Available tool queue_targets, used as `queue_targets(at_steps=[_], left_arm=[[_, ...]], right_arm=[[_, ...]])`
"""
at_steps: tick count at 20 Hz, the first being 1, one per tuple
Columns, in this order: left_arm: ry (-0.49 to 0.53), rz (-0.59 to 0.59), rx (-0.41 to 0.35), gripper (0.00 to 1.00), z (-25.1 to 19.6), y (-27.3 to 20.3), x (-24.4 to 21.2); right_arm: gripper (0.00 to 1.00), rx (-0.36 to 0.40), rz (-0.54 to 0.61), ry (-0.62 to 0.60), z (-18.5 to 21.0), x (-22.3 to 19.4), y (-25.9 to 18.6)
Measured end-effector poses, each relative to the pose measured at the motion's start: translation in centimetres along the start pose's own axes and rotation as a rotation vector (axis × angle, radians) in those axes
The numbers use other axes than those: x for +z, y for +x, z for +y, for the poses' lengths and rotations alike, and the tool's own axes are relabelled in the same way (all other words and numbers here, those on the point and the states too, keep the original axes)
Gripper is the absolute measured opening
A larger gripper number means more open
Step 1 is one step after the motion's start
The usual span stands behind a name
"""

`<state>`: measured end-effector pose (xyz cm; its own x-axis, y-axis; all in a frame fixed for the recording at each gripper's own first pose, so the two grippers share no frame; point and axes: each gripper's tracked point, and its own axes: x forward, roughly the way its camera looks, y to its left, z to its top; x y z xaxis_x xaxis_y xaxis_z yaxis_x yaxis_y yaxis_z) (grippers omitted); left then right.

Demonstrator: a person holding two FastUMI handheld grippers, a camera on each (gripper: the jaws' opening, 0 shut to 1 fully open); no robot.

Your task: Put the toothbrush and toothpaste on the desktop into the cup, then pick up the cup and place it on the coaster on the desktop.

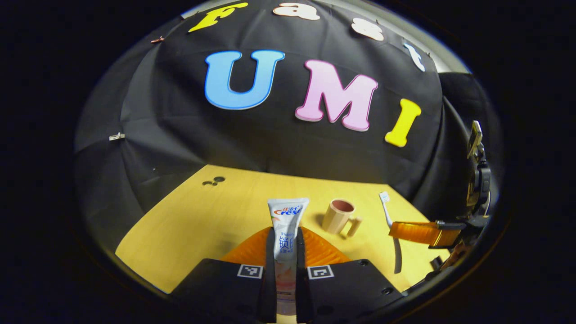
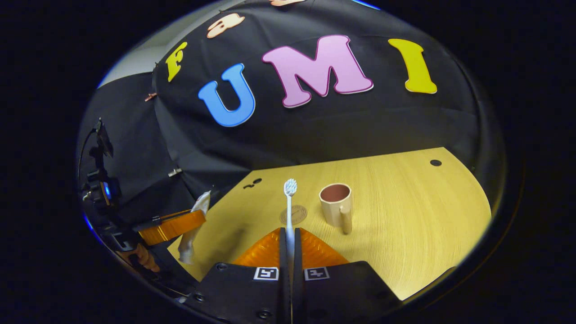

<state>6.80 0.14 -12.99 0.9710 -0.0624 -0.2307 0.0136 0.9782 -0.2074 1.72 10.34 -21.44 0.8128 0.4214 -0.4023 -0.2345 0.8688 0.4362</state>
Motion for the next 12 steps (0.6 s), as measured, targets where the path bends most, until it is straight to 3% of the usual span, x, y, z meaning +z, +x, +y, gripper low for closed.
queue_targets(at_steps=[1,2,7,12], left_arm=[[-0.014,-0.030,-0.019,0.27,-1.1,0.8,1.3],[-0.026,-0.061,-0.037,0.22,-2.1,1.8,2.4],[-0.046,-0.211,-0.108,0.21,-7.0,6.8,8.3],[-0.056,-0.323,-0.175,0.21,-11.8,11.5,11.3]], right_arm=[[0.06,0.006,-0.018,-0.003,-0.3,0.9,-0.2],[0.06,0.010,-0.031,-0.006,-0.8,1.5,-0.5],[0.06,0.014,-0.049,-0.003,-3.4,2.0,-1.6],[0.06,0.005,-0.035,0.008,-6.3,1.4,-2.1]])
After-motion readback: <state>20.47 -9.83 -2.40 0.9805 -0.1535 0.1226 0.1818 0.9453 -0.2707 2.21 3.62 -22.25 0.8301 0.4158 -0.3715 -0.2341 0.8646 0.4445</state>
